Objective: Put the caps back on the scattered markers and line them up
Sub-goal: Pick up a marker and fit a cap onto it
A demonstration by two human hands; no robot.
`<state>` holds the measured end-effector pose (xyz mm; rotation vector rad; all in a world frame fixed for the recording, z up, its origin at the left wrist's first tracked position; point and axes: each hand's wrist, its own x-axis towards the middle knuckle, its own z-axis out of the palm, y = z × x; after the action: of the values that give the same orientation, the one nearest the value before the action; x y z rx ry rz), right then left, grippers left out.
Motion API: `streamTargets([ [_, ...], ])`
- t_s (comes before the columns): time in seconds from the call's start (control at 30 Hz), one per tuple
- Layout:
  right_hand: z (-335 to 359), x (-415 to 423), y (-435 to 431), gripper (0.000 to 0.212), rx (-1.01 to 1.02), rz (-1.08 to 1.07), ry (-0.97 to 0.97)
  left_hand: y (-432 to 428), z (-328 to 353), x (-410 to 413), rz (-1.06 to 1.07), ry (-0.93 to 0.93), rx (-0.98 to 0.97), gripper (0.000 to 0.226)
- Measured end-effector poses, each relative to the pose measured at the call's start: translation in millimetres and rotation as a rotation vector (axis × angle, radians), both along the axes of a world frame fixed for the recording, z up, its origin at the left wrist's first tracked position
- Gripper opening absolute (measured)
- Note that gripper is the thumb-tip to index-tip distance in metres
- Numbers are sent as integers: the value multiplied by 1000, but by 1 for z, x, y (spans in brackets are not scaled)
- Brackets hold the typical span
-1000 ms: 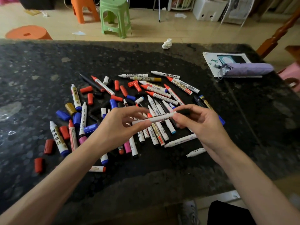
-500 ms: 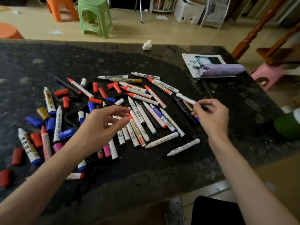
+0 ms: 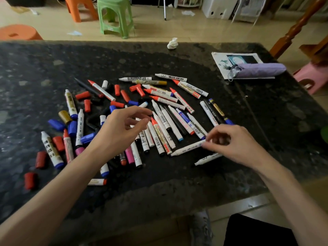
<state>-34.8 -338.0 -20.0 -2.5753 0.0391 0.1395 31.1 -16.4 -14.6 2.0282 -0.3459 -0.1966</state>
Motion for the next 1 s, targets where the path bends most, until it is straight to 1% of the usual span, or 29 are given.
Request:
streamTargets([
  [0.03,1,-6,-1,25,1,73,96,2,0,1,17,-4,-3,23],
  [0.1,-2,-13,-3,33,-134,182,216,7,0,2,41,-9,-2,22],
  [0.13,-4,-15,-3,32,-200,210,234,10,0,2,47,-14,5,22],
  [0.2,-6,-15,0,25,-247,226,214,17,0,2,50,-17,18,22],
  [0.27,-4,-15,6,20,-231,236,179,26,0,2,61,-22,30,24],
  [0.4,8,-13,35,13,-55,218,129,47,3,2,115,-55,68,27],
  [0.47,10,-10,59,11,0,225,116,59,1,3,108,-47,100,25],
  [0.53,6,-7,87,13,17,260,78,71,-3,3,49,-44,207,22],
  [0.63,1,-3,125,13,43,307,21,84,-7,-3,-99,-52,420,13],
  [0.67,1,-1,135,12,57,315,-2,88,-8,-7,-161,-50,490,15],
  [0.77,-2,4,151,12,82,321,-58,91,-13,-20,-308,-79,712,30],
  [0.87,-4,6,160,11,86,332,-72,90,-17,-28,-340,-158,782,36],
  [1.0,-5,6,164,9,84,337,-55,87,-21,-33,-344,-261,813,30],
])
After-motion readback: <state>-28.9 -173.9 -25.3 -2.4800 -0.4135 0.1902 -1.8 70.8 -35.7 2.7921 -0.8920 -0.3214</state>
